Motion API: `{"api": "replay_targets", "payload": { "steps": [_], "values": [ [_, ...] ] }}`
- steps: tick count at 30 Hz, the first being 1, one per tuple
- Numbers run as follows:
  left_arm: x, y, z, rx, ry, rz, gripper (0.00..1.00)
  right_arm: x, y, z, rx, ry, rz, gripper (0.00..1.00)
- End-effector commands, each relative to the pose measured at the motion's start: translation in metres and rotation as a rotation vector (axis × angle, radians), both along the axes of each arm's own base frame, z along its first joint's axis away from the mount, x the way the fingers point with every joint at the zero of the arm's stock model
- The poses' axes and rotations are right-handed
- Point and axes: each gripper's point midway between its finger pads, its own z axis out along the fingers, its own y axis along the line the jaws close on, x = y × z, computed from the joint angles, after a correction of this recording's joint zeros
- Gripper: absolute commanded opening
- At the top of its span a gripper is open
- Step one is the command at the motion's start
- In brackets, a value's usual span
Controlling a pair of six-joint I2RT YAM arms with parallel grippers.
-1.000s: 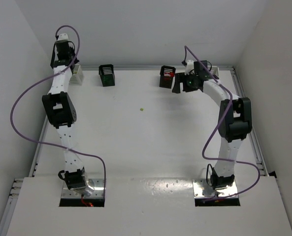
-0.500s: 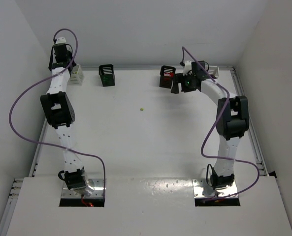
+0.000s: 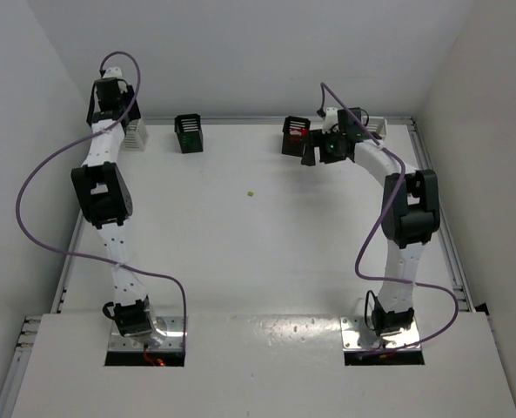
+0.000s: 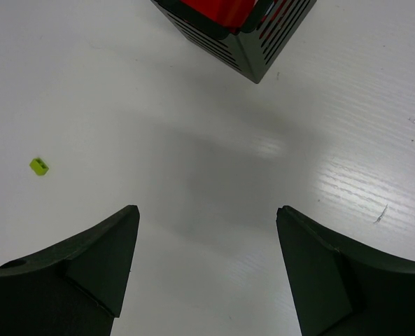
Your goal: Sort the legos into containers by color
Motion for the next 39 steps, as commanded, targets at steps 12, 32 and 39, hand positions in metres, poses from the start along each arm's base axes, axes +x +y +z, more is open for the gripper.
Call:
{"api": "replay_targets", "payload": {
  "steps": [12, 32, 39],
  "values": [
    [-0.182, -0.357, 0.001, -0.101, 0.278, -0.754, 0.61, -0.004, -0.019, 0.015, -0.025, -0.046, -0.056, 0.8],
    [-0.225, -0.422, -0.108, -0.131, 0.61, -0.746, 0.5, -0.032, -0.034, 0.022, -0.035, -0.044, -0.084, 0.81],
    [-0.225, -0.422, -0.128, -0.111, 0.652, -0.751, 0.53, -0.034, -0.04, 0.022, -0.042, -0.043, -0.099, 0.81]
  ]
}}
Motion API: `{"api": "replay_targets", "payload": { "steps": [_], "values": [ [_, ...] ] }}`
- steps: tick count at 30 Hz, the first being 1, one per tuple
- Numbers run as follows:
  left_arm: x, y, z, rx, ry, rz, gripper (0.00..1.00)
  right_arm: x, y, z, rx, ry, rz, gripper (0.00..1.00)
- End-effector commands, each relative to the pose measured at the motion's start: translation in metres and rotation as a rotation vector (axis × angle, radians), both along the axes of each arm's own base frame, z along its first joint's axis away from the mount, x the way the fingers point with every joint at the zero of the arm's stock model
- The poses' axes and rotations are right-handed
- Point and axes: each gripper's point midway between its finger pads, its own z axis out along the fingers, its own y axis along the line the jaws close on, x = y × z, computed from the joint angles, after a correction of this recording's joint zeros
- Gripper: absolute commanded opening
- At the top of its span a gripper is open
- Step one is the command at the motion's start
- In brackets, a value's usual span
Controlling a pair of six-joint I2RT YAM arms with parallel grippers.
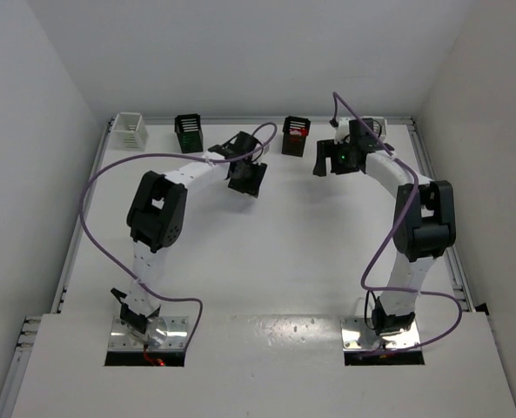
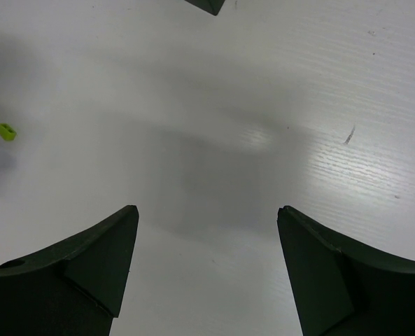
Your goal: Sort the legos into containers by color
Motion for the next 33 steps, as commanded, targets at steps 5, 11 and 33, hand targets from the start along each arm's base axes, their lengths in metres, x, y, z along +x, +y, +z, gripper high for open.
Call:
{"api": "replay_targets", "payload": {
  "steps": [5, 11, 33],
  "values": [
    [0.01, -0.002, -0.009, 0.027, -0.007, 0.003, 0.55, 0.009, -0.004, 0.028, 0.0, -0.083, -0.014, 0.81],
    [0.009, -0.001, -0.02, 0.047, 0.018, -0.006, 0.55, 0.012, -0.002, 0.028, 0.006, -0.083, -0.008, 0.81],
    [0.024, 0.003, -0.034, 0.046, 0.039, -0.017, 0.43, 0.019, -0.002, 0.025, 0.001, -0.085, -0.001, 0.81]
  ]
}}
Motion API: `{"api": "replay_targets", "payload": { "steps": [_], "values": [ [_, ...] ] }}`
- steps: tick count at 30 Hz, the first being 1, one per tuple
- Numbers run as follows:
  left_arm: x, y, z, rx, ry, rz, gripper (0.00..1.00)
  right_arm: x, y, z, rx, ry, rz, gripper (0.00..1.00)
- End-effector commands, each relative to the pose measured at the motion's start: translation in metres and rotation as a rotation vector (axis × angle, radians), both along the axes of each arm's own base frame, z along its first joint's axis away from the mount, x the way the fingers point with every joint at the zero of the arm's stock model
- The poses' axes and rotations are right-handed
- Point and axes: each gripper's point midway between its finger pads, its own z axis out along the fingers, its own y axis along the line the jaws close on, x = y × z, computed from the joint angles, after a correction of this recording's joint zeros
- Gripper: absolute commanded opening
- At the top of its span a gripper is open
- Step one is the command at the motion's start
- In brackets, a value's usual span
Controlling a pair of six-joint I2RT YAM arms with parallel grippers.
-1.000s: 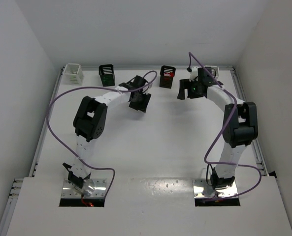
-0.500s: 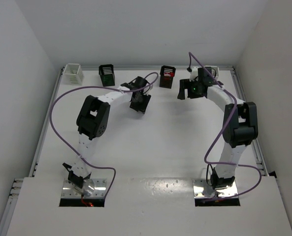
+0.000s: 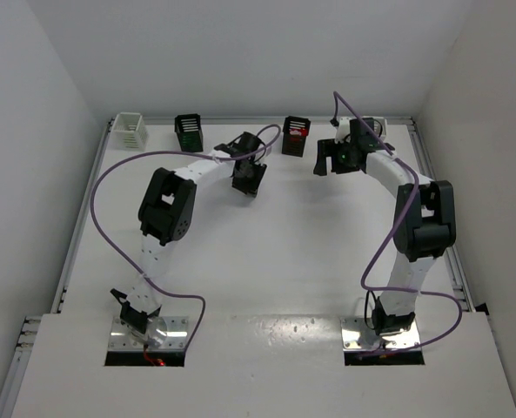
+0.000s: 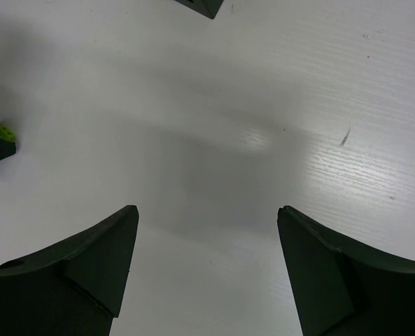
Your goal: Sort the legos into containers by color
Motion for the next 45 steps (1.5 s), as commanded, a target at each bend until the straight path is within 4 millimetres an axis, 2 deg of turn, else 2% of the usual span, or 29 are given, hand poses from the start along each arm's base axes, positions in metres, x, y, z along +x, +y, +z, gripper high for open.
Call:
{"api": "replay_targets", "payload": {
  "steps": [1, 9, 11, 13, 16, 17, 19, 20, 21, 25, 26, 27, 28, 29, 31, 32, 33, 34, 35, 36, 37, 38, 39, 40, 43, 44, 45],
  "values": [
    [0.004, 0.002, -0.004, -0.001, 0.011, -0.002, 0.4, 0.017, 0.0, 0.02, 0.004, -0.072, 0.002, 0.81],
    [-0.005, 0.007, -0.013, 0.016, 0.044, -0.002, 0.28, 0.017, 0.0, 0.02, 0.004, -0.072, 0.002, 0.81],
    [-0.005, 0.008, -0.013, 0.019, 0.042, -0.01, 0.21, 0.017, 0.0, 0.02, 0.004, -0.072, 0.002, 0.81],
    [-0.001, 0.012, -0.007, 0.014, 0.031, 0.001, 0.19, 0.017, 0.0, 0.02, 0.004, -0.072, 0.002, 0.81],
    [0.017, 0.017, 0.025, -0.066, -0.031, 0.053, 0.17, 0.016, 0.003, 0.021, 0.018, -0.071, 0.015, 0.81],
    [0.026, 0.023, 0.043, -0.093, -0.071, 0.068, 0.17, 0.019, 0.004, 0.02, 0.018, -0.071, 0.015, 0.81],
    [0.04, 0.03, 0.067, -0.124, -0.14, 0.087, 0.17, 0.018, 0.005, 0.021, 0.02, -0.074, 0.031, 0.81],
    [0.049, 0.04, 0.08, -0.143, -0.172, 0.119, 0.17, 0.017, 0.01, 0.021, 0.013, -0.078, 0.05, 0.81],
    [0.054, 0.046, 0.104, -0.163, -0.222, 0.131, 0.17, 0.019, 0.016, 0.025, 0.015, -0.091, 0.072, 0.81],
    [0.088, 0.099, 0.165, -0.162, -0.383, 0.255, 0.17, 0.019, 0.02, 0.03, 0.029, -0.105, 0.104, 0.81],
    [0.099, 0.127, 0.179, -0.153, -0.427, 0.314, 0.17, 0.018, 0.025, 0.03, 0.029, -0.105, 0.113, 0.81],
    [0.11, 0.143, 0.201, -0.149, -0.485, 0.337, 0.18, 0.018, 0.026, 0.03, 0.036, -0.104, 0.12, 0.81],
    [0.118, 0.161, 0.201, -0.13, -0.491, 0.376, 0.18, 0.018, 0.026, 0.03, 0.036, -0.104, 0.12, 0.81],
    [0.126, 0.194, 0.212, -0.116, -0.521, 0.438, 0.18, 0.018, 0.026, 0.032, 0.036, -0.104, 0.12, 0.81],
    [0.135, 0.228, 0.225, -0.111, -0.558, 0.495, 0.18, 0.017, 0.032, 0.023, 0.036, -0.087, 0.141, 0.81],
    [0.14, 0.257, 0.225, -0.1, -0.571, 0.543, 0.18, 0.017, 0.032, 0.026, 0.036, -0.087, 0.141, 0.81],
    [0.142, 0.271, 0.224, -0.093, -0.572, 0.566, 0.19, 0.017, 0.032, 0.021, 0.036, -0.078, 0.141, 0.81],
    [0.145, 0.283, 0.233, -0.094, -0.601, 0.585, 0.19, 0.02, 0.032, 0.025, 0.036, -0.089, 0.141, 0.81],
    [0.149, 0.295, 0.231, -0.09, -0.607, 0.604, 0.19, 0.02, 0.032, 0.02, 0.036, -0.077, 0.141, 0.81],
    [0.154, 0.316, 0.231, -0.102, -0.613, 0.634, 0.21, 0.022, 0.033, 0.024, 0.036, -0.087, 0.141, 0.81],
    [0.157, 0.326, 0.231, -0.107, -0.617, 0.643, 0.21, 0.022, 0.037, 0.026, 0.031, -0.091, 0.157, 0.81],
    [0.161, 0.334, 0.234, -0.12, -0.633, 0.656, 0.21, 0.022, 0.037, 0.021, 0.03, -0.08, 0.157, 0.81],
    [0.165, 0.353, 0.244, -0.116, -0.662, 0.682, 0.22, 0.022, 0.037, 0.021, 0.03, -0.08, 0.157, 0.81],
    [0.171, 0.361, 0.236, -0.106, -0.664, 0.684, 0.22, 0.021, 0.041, 0.021, 0.031, -0.08, 0.166, 0.81],
    [0.178, 0.384, 0.244, -0.092, -0.707, 0.705, 0.22, 0.025, 0.04, 0.026, 0.017, -0.095, 0.166, 0.81],
    [0.184, 0.386, 0.236, -0.091, -0.704, 0.706, 0.22, 0.024, 0.043, 0.026, 0.01, -0.096, 0.168, 0.81],
    [0.186, 0.396, 0.236, -0.079, -0.718, 0.709, 0.22, 0.024, 0.042, 0.026, 0.004, -0.099, 0.174, 0.81]
  ]
}}
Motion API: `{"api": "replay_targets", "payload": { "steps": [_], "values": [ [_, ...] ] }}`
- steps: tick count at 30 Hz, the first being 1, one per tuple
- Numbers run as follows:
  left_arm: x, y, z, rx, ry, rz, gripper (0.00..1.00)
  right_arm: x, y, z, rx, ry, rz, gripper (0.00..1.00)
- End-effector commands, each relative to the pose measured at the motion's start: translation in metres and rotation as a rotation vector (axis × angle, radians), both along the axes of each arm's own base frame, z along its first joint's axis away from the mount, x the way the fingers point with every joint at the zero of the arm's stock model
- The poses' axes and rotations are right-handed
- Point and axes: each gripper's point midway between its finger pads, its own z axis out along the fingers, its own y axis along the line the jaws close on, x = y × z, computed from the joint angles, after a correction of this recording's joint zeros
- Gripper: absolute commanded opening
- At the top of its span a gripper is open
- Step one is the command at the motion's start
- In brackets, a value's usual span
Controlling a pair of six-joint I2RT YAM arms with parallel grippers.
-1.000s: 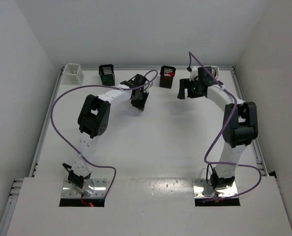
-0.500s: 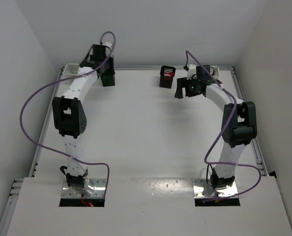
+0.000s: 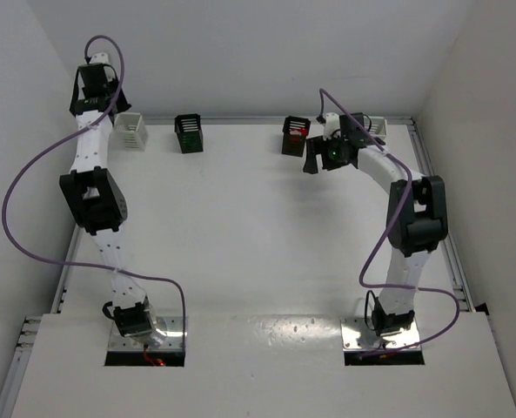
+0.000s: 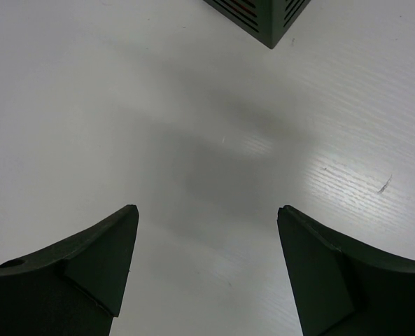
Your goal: Sort the legos into containers by color
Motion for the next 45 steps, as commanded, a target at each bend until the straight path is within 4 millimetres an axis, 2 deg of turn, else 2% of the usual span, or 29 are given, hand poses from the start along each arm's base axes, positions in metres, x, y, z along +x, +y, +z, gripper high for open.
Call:
{"api": "replay_targets", "payload": {
  "steps": [1, 2, 5, 6, 10, 14, 15, 16, 17, 20, 24, 25, 26, 27, 28, 29, 30, 31, 32, 33, 34, 35, 37, 38, 39, 41, 42, 44, 45],
  "values": [
    [0.016, 0.011, 0.016, 0.034, -0.073, -0.015, 0.22, 0.015, 0.007, 0.017, -0.015, -0.07, 0.028, 0.81],
    [0.019, 0.014, 0.007, 0.045, -0.066, -0.01, 0.22, 0.015, 0.007, 0.017, -0.015, -0.07, 0.028, 0.81],
    [0.023, 0.018, 0.004, 0.062, -0.072, -0.007, 0.22, 0.015, 0.009, 0.016, -0.033, -0.079, 0.042, 0.81],
    [0.024, 0.024, -0.001, 0.07, -0.068, -0.001, 0.22, 0.014, 0.012, 0.016, -0.042, -0.081, 0.045, 0.81],
    [0.028, 0.025, -0.023, 0.054, -0.037, 0.002, 0.22, 0.018, 0.011, 0.018, -0.08, -0.102, 0.044, 0.81],
    [0.029, 0.027, -0.031, 0.054, -0.024, 0.01, 0.32, 0.018, 0.012, 0.013, -0.097, -0.096, 0.039, 0.84],
    [0.028, 0.028, -0.043, 0.052, -0.001, 0.018, 0.35, 0.018, 0.012, 0.013, -0.091, -0.092, 0.033, 0.84],
    [0.028, 0.03, -0.043, 0.056, 0.0, 0.026, 0.39, 0.021, 0.013, 0.017, -0.089, -0.102, 0.032, 0.85],
    [0.028, 0.03, -0.043, 0.056, 0.0, 0.026, 0.49, 0.021, 0.011, 0.017, -0.096, -0.103, 0.026, 0.85],
    [0.027, 0.032, -0.043, 0.06, 0.002, 0.034, 0.6, 0.024, 0.011, 0.021, -0.094, -0.112, 0.025, 0.86],
    [0.027, 0.03, -0.036, 0.066, -0.008, 0.02, 0.66, 0.023, 0.011, 0.016, -0.096, -0.103, 0.026, 0.86],
    [0.023, 0.029, -0.013, 0.084, -0.042, 0.017, 0.68, 0.023, 0.011, 0.016, -0.096, -0.103, 0.026, 0.86],
    [0.021, 0.027, 0.0, 0.094, -0.06, 0.0, 0.72, 0.024, 0.01, 0.022, -0.1, -0.116, 0.019, 0.86],
    [0.021, 0.014, 0.014, 0.121, -0.078, -0.04, 0.74, 0.026, 0.01, 0.031, -0.097, -0.136, 0.017, 0.87],
    [0.019, 0.003, 0.025, 0.164, -0.083, -0.068, 0.77, 0.026, 0.01, 0.031, -0.097, -0.136, 0.017, 0.87],
    [0.014, -0.028, 0.058, 0.26, -0.116, -0.132, 0.8, 0.031, 0.006, 0.042, -0.093, -0.159, 0.005, 0.89],
    [0.008, -0.04, 0.057, 0.302, -0.093, -0.134, 0.86, 0.031, 0.006, 0.042, -0.093, -0.16, 0.005, 0.89],
    [0.002, -0.055, 0.062, 0.34, -0.081, -0.162, 0.9, 0.033, -0.003, 0.052, -0.104, -0.182, -0.021, 0.92],
    [-0.003, -0.089, 0.066, 0.355, -0.08, -0.214, 0.96, 0.033, -0.005, 0.057, -0.111, -0.192, -0.03, 0.95],
    [-0.017, -0.107, 0.071, 0.365, -0.072, -0.25, 1.0, 0.034, -0.006, 0.061, -0.109, -0.197, -0.044, 1.0],
    [-0.024, -0.12, 0.069, 0.367, -0.058, -0.268, 1.0, 0.034, -0.013, 0.071, -0.107, -0.216, -0.058, 1.0],
    [-0.033, -0.15, 0.063, 0.363, -0.032, -0.324, 1.0, 0.034, -0.014, 0.076, -0.111, -0.227, -0.066, 1.0],
    [-0.055, -0.173, 0.041, 0.348, 0.037, -0.377, 1.0, 0.026, -0.031, 0.07, -0.127, -0.205, -0.083, 1.0],
    [-0.068, -0.191, 0.025, 0.338, 0.091, -0.417, 1.0, 0.023, -0.036, 0.078, -0.125, -0.218, -0.093, 1.0],
    [-0.084, -0.195, 0.002, 0.317, 0.153, -0.429, 1.0, 0.016, -0.049, 0.069, -0.145, -0.198, -0.112, 1.0],
    [-0.101, -0.194, -0.021, 0.261, 0.21, -0.402, 1.0, 0.009, -0.063, 0.069, -0.155, -0.202, -0.128, 1.0],
    [-0.115, -0.196, -0.046, 0.197, 0.261, -0.433, 1.0, 0.0, -0.075, 0.065, -0.159, -0.187, -0.15, 1.0],
    [-0.127, -0.184, -0.054, 0.071, 0.278, -0.398, 1.0, -0.011, -0.083, 0.056, -0.161, -0.17, -0.153, 1.0],
    [-0.136, -0.189, -0.067, 0.025, 0.3, -0.43, 1.0, -0.015, -0.087, 0.059, -0.161, -0.175, -0.163, 1.0]
  ]
}}
